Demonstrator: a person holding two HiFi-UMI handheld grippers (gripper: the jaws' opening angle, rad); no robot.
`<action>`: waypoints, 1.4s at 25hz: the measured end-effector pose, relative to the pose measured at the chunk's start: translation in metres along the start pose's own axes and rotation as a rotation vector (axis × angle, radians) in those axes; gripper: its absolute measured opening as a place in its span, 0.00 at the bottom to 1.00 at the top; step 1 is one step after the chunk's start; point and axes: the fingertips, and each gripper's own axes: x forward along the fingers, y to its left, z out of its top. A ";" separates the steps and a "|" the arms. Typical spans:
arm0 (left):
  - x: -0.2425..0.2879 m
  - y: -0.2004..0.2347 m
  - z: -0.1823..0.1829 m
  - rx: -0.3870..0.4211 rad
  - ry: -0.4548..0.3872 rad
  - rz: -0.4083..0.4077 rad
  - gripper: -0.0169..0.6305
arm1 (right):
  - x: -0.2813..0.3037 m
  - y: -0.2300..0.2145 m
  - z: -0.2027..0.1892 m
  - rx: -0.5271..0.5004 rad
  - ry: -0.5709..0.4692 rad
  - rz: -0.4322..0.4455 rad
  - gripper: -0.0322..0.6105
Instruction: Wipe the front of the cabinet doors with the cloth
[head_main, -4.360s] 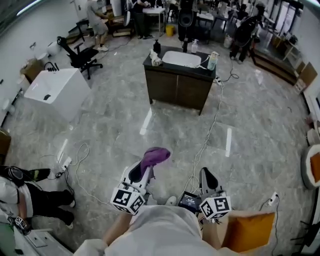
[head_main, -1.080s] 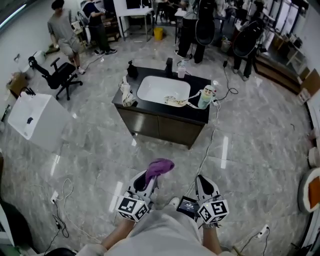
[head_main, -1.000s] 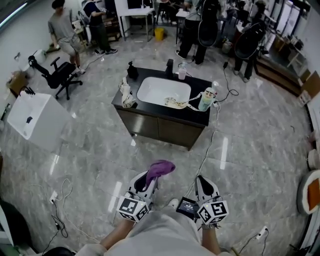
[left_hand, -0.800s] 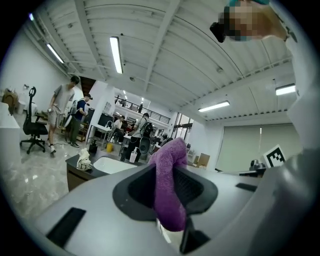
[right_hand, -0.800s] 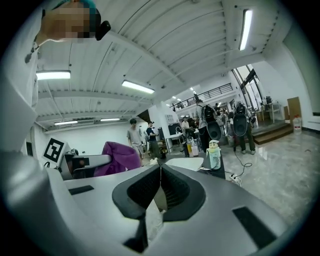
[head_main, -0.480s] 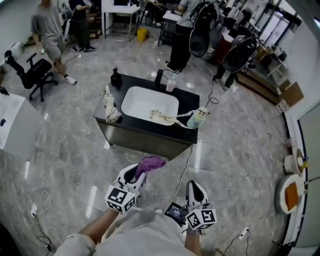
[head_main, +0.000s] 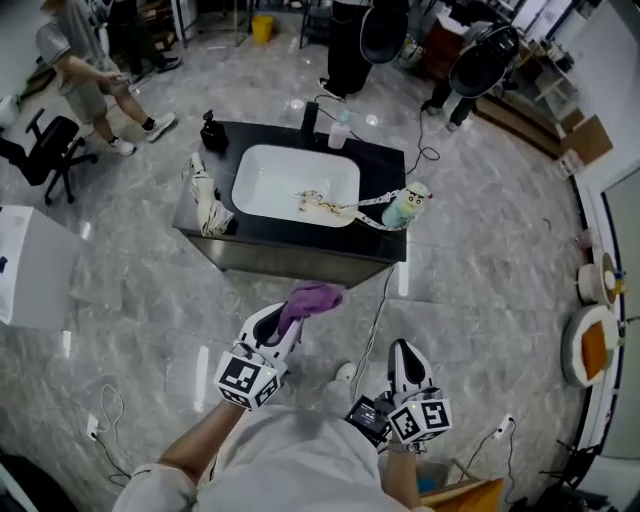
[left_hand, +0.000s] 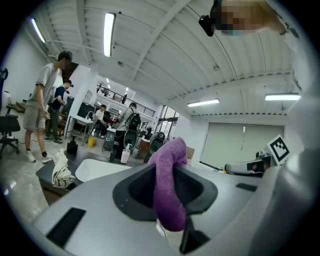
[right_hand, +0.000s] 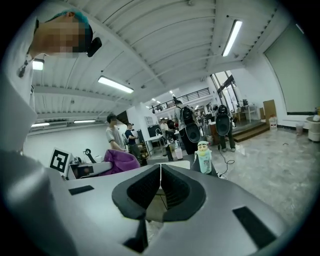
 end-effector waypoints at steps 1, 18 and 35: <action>0.005 -0.001 -0.006 -0.003 0.014 0.011 0.17 | 0.004 -0.006 -0.002 0.006 0.004 0.011 0.09; 0.189 -0.049 -0.180 -0.101 0.188 0.092 0.17 | 0.049 -0.220 -0.118 -0.114 0.195 0.047 0.09; 0.354 -0.019 -0.375 0.015 0.313 0.002 0.17 | 0.105 -0.302 -0.281 -0.075 0.224 0.007 0.09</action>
